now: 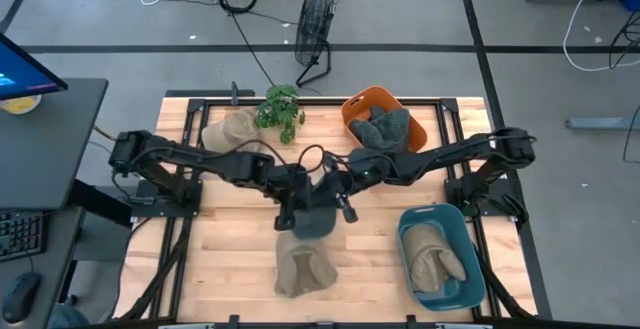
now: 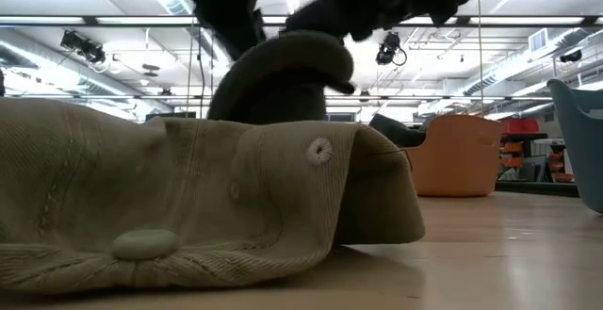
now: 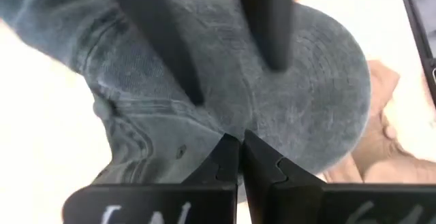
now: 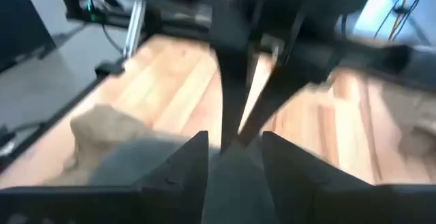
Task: Pick & Place hat
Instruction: Put the gray cap into the orange bin
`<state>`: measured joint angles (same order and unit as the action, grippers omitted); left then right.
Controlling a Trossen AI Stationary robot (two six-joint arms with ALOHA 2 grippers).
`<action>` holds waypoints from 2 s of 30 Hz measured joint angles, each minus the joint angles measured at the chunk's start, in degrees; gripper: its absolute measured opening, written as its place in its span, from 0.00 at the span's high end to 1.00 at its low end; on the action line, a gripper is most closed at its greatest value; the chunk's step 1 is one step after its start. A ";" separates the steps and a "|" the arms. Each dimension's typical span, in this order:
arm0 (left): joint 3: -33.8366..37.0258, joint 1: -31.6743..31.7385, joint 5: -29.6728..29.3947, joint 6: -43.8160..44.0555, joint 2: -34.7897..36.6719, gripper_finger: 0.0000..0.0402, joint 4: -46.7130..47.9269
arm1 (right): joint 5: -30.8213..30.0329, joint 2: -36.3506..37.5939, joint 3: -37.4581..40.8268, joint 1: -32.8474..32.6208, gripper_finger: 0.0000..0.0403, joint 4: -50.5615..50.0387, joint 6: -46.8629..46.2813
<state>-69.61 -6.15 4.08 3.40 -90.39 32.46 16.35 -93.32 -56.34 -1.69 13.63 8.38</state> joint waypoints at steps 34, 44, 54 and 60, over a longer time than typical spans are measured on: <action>-2.77 3.48 -8.91 2.94 -0.22 0.62 -0.15 | -7.30 2.83 0.09 0.11 0.99 -20.84 7.38; -2.71 3.74 -16.85 7.17 1.22 0.57 6.63 | -15.76 19.64 0.04 0.50 1.00 -41.64 12.60; -2.71 3.80 -17.03 7.69 1.31 0.57 7.49 | -35.68 35.25 0.00 3.54 1.00 -44.70 34.55; -2.71 3.80 -17.03 7.95 1.31 0.57 7.73 | -39.25 36.77 -0.07 11.96 1.00 -54.18 48.69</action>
<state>-72.31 -2.35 -12.95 11.35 -89.08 40.19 -22.90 -56.55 -56.40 10.26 -40.55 57.07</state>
